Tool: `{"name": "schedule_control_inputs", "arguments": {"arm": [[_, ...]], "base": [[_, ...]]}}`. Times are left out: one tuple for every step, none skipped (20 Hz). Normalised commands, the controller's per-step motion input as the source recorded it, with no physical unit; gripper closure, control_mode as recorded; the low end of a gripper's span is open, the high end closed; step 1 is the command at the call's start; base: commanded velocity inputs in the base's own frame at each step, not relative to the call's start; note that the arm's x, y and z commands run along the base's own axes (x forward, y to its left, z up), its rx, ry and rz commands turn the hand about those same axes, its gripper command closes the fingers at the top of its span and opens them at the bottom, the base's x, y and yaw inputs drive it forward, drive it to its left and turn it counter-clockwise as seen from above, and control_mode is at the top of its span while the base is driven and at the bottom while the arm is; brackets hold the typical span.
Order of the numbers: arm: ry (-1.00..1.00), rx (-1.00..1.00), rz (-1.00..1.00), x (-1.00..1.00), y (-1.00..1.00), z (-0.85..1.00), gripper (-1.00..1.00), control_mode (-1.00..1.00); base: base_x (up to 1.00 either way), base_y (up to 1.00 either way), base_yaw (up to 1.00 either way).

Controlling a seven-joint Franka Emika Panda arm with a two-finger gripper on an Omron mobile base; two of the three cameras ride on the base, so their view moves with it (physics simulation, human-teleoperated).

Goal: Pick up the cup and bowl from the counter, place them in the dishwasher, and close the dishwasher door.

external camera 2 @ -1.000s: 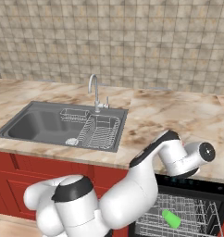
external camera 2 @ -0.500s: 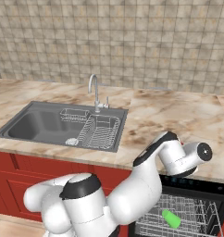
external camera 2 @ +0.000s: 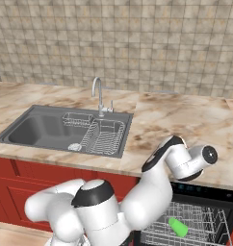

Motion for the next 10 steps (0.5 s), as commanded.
{"name": "schedule_control_inputs", "arguments": {"arm": [[0.0, 0.03, 0.0, 0.29, 0.0, -0.13, -1.0, -1.0], [0.0, 0.02, 0.0, 0.29, 0.0, -0.14, -1.0, -1.0], [0.0, 0.02, 0.0, 0.28, 0.0, -0.16, -1.0, -1.0], [0.0, 0.0, 0.0, 0.27, 0.0, -0.19, -1.0, -1.0], [0.0, 0.0, 0.0, 0.25, 0.0, -0.2, -1.0, -1.0], [0.0, 0.0, 0.0, 0.23, 0.0, -0.21, -1.0, -1.0], [0.0, 0.0, 0.0, 0.24, 0.0, -0.22, -1.0, -1.0], [0.0, 0.0, 0.0, 0.22, 0.0, -0.24, -1.0, -1.0], [0.0, 0.0, 0.0, 0.2, 0.0, -0.22, -1.0, -1.0], [0.0, 0.0, 0.0, 0.19, 0.0, -0.21, -1.0, -1.0]], "base": [[0.0, 0.0, 0.0], [0.0, 0.0, 0.0], [0.0, 0.0, 0.0], [0.0, 0.0, 0.0], [0.0, 0.0, 0.0], [0.0, 0.0, 0.0], [0.0, 0.0, 0.0], [0.0, 0.0, 0.0], [0.0, 0.0, 0.0], [0.0, 0.0, 0.0]]}}
